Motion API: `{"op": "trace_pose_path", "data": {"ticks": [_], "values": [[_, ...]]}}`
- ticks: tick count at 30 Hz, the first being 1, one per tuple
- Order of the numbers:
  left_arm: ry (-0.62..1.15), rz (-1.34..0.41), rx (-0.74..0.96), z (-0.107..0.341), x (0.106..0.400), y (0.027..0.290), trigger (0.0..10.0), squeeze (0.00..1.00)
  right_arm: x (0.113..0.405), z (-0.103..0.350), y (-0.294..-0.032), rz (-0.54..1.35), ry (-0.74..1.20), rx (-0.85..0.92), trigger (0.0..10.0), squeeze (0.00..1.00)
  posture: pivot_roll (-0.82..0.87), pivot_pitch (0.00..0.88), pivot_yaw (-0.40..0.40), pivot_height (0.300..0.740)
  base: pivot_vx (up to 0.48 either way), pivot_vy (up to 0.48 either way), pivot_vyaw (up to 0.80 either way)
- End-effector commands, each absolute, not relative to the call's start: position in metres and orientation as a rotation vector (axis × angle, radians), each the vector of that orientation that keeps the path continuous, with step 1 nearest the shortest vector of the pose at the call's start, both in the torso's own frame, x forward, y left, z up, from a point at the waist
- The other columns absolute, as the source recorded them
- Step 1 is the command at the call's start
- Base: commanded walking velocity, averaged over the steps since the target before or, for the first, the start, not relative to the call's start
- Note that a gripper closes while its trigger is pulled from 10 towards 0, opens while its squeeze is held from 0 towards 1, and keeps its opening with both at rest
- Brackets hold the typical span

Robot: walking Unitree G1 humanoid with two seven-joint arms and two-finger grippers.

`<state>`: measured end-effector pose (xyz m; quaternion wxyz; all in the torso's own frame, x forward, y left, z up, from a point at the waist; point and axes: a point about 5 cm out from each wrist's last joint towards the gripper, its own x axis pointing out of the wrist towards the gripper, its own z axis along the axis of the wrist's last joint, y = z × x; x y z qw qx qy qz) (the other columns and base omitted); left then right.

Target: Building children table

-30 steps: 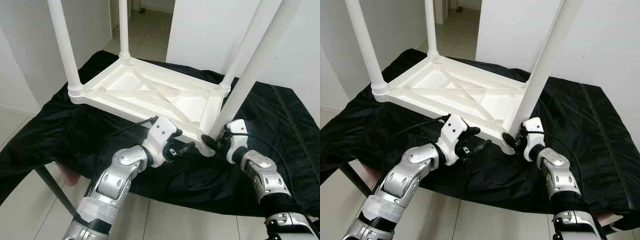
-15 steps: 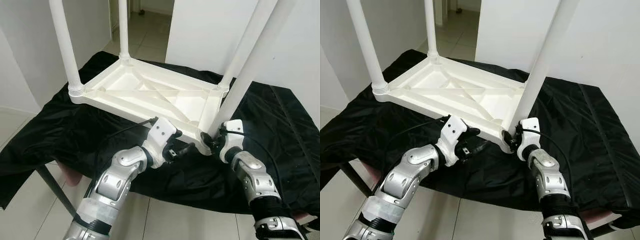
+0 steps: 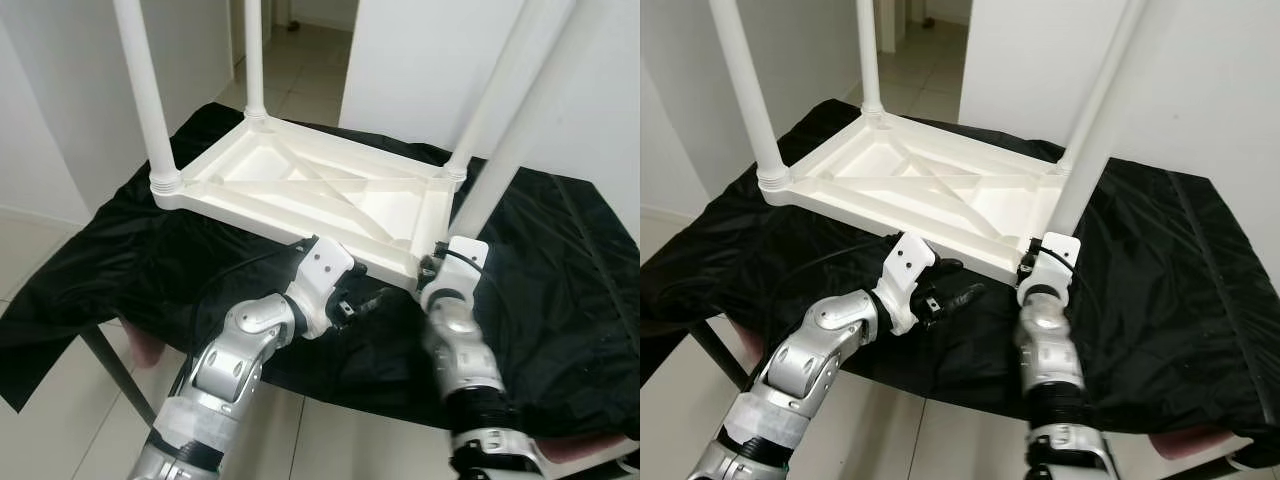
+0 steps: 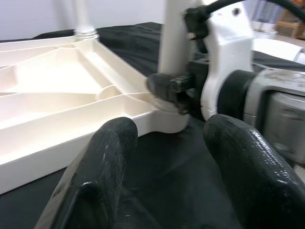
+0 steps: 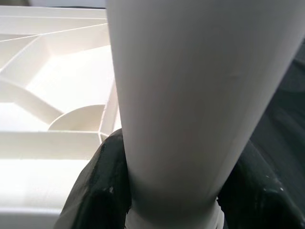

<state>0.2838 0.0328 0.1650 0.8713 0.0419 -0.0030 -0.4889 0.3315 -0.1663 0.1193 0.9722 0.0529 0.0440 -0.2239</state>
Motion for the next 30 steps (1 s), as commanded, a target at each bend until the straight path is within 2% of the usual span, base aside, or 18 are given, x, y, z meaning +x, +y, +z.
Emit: {"op": "trace_pose_path", "data": {"ticks": [1,7,8,14,17,18,24,29,30], "values": [[0.001,-0.987,0.096,0.164,0.286,0.032,10.0,0.00,0.329,0.119,-0.176,-0.526,0.091,0.087,10.0,0.00,0.00,0.000,-0.103,0.740,0.000,0.000,0.00],[0.003,-0.980,0.094,0.163,0.285,0.033,10.0,0.00,0.332,0.119,-0.175,-0.451,0.097,0.069,10.0,0.00,0.00,0.000,-0.108,0.740,0.000,0.000,0.00],[0.002,-0.976,0.093,0.163,0.285,0.033,10.0,0.00,0.333,0.120,-0.176,-0.432,0.086,0.075,10.0,1.00,0.01,0.000,-0.115,0.740,0.000,0.000,0.00],[0.001,-0.967,0.090,0.164,0.285,0.034,10.0,0.00,0.337,0.127,-0.184,-0.403,0.038,0.089,10.0,1.00,0.01,0.000,-0.119,0.740,0.000,0.000,0.00],[0.003,-0.968,0.091,0.163,0.284,0.034,10.0,0.00,0.342,0.135,-0.194,-0.308,0.005,0.079,10.0,1.00,0.01,0.000,-0.120,0.740,0.000,0.000,0.00],[0.003,-0.969,0.091,0.163,0.284,0.034,10.0,0.00,0.342,0.136,-0.196,-0.292,0.003,0.083,10.0,0.00,0.01,0.000,-0.118,0.740,0.000,0.000,0.00],[0.002,-0.974,0.092,0.163,0.284,0.033,10.0,0.00,0.344,0.134,-0.209,-0.064,0.040,0.037,10.0,0.00,0.00,0.000,-0.117,0.740,0.000,0.000,0.00],[-0.001,-0.976,0.096,0.163,0.284,0.033,10.0,0.00,0.345,0.133,-0.213,-0.028,0.046,0.013,10.0,0.00,0.00,0.000,-0.117,0.740,0.000,0.000,0.00],[-0.001,-0.977,0.097,0.163,0.285,0.032,10.0,0.00,0.344,0.133,-0.211,0.089,0.054,-0.038,10.0,0.00,0.00,0.000,-0.115,0.740,0.000,0.000,0.00]]}}
